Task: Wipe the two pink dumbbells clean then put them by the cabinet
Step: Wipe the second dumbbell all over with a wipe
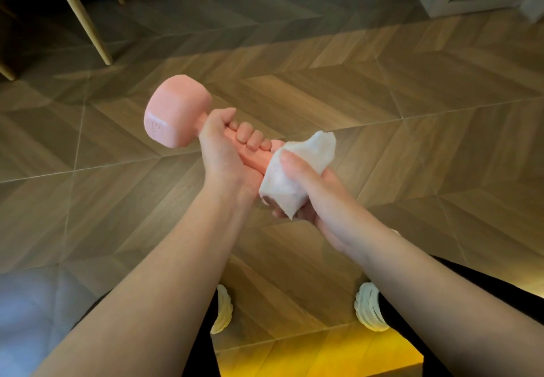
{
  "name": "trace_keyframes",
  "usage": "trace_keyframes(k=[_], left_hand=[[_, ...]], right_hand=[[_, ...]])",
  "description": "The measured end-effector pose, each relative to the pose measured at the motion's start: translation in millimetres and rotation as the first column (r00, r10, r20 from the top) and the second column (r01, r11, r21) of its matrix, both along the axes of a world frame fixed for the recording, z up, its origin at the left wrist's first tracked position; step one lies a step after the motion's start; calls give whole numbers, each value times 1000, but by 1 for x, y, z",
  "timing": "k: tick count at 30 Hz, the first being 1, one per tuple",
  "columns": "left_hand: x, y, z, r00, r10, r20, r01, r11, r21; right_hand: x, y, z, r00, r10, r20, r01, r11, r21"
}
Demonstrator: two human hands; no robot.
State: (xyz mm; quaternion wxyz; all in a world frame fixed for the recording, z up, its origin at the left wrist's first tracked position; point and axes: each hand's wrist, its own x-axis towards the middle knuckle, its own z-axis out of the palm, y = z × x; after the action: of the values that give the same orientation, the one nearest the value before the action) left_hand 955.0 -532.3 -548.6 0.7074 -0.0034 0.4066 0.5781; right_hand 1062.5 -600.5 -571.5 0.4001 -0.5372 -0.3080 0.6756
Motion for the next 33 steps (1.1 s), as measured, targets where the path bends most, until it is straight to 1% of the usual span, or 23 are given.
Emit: trace_keyframes(k=[2,3,5,7,9,12,14,15,17,19,20,22,23,25,27,28,30,32,33], left_hand=[[1,1,1,1000,-9,-9,9,1000,9],[0,3,1,1000,-9,-10,9,1000,11],[-3,4,0,1000,-4,-11,4,1000,10],[-5,3,-1,1000,-2,-7,2,1000,10],[-3,1,-1,1000,-9,11,9,1000,11],[1,-1,-1,999,-42,3,42,999,28],[3,-1,-1,998,-67,-8,67,997,38],[3,-1,-1,997,-72,-5,72,997,40],[3,1,0,998,-64,9,64,997,34],[1,2,-1,999,-45,22,44,999,15],[0,3,-2,999,-33,20,33,999,4],[-1,3,-5,1000,-8,-2,8,1000,-21],[-1,2,-6,1000,1,-14,-2,999,-32],[0,1,-7,1000,10,-20,-11,999,-46],[2,1,-6,1000,2,-13,-3,999,-41],[2,1,-5,1000,-7,-12,6,999,-37],[0,3,-3,1000,-17,-7,17,999,-33],[-5,5,-3,1000,-12,-6,12,999,-33],[-6,5,-4,1000,-12,-6,12,999,-30]], right_hand=[[1,3,2,996,-54,-72,47,994,-96],[4,4,3,988,-61,-144,42,991,-129],[12,3,4,956,-39,-291,0,991,-134],[18,2,5,933,-13,-359,-31,993,-116],[17,0,5,944,-10,-331,-27,994,-108],[9,0,5,978,-31,-207,4,992,-127],[7,1,5,983,-61,-172,33,987,-157],[8,1,6,982,-77,-173,48,985,-168],[14,1,7,970,-81,-228,45,986,-160],[21,-1,6,953,-31,-300,0,995,-103],[24,-2,5,955,1,-295,-22,998,-66],[23,-2,5,980,43,-192,-47,999,-13],[20,-2,4,991,38,-130,-39,999,-5],[12,-2,4,999,-16,-44,16,1000,-5],[6,-2,3,998,-64,3,64,998,-8],[6,-1,4,997,-73,3,73,997,-23],[12,1,6,996,-32,-87,27,998,-50],[23,0,7,980,60,-190,-63,998,-8],[26,-1,7,975,98,-198,-98,995,10]])
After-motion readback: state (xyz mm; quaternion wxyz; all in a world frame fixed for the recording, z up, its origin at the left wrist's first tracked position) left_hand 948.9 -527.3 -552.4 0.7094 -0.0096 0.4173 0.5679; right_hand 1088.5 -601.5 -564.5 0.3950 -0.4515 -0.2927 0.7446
